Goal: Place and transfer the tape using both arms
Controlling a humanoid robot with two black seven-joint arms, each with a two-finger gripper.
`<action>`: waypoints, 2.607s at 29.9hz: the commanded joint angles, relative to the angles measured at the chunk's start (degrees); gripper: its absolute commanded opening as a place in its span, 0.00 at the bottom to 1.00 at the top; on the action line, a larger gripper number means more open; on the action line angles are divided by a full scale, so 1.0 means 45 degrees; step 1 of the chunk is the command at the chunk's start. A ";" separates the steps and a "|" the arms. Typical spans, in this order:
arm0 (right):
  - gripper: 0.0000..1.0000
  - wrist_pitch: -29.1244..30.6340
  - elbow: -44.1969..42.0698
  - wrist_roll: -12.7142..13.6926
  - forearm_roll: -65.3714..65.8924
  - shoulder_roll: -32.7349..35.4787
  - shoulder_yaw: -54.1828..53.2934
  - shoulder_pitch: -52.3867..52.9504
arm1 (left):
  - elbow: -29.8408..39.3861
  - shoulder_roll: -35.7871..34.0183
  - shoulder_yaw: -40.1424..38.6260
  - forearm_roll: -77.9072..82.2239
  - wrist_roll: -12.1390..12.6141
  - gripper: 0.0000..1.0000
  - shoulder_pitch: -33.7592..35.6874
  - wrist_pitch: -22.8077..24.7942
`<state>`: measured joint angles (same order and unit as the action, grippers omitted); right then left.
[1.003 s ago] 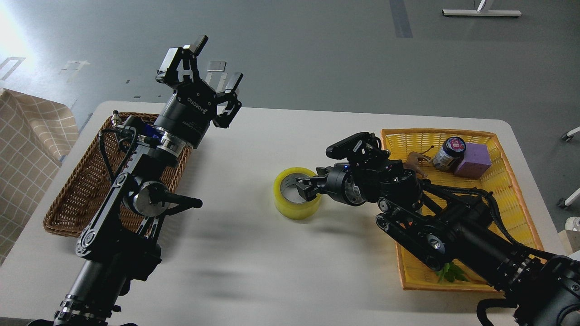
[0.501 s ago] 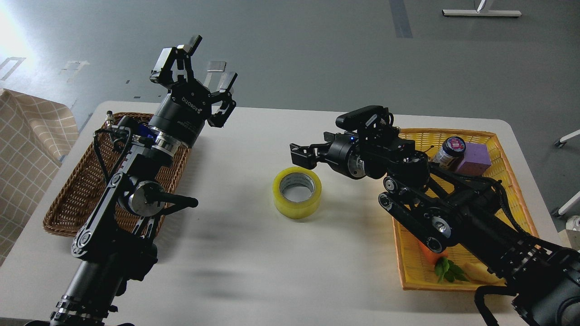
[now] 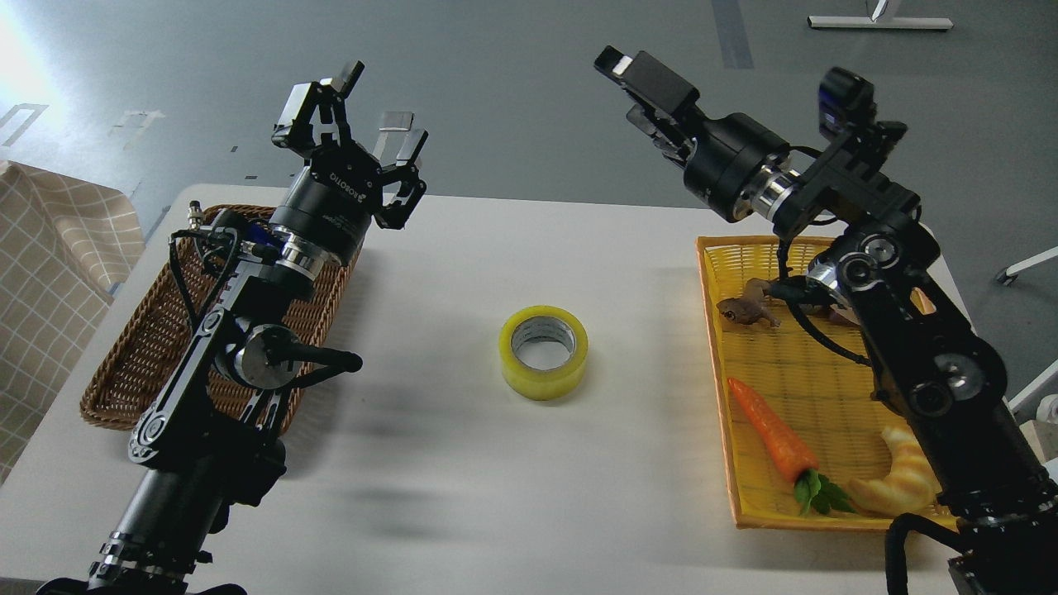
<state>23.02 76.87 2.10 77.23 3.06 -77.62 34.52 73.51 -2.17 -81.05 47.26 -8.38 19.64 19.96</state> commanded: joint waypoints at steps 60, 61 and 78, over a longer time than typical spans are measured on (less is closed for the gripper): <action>1.00 0.0139 0.1062 0.0686 -0.6987 0.0492 -0.2867 -0.1636 | 0.0423 -0.1666 0.5880 1.6449 -0.0111 0.98 -0.0361 -0.4436; 1.00 0.0139 0.1081 0.0686 -0.6987 0.0492 -0.2867 -0.1617 | 0.0403 -0.1666 0.6055 1.6741 -0.0073 0.98 -0.0361 -0.4436; 1.00 0.0120 0.1004 0.0686 -0.6968 0.0492 -0.2867 -0.1245 | -0.2077 -0.1666 0.7128 1.7276 0.1998 0.98 0.0321 -0.4495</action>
<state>23.55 81.57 5.27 45.84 5.27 -90.53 29.00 65.62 -9.38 -51.43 125.00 -0.34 19.76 -0.09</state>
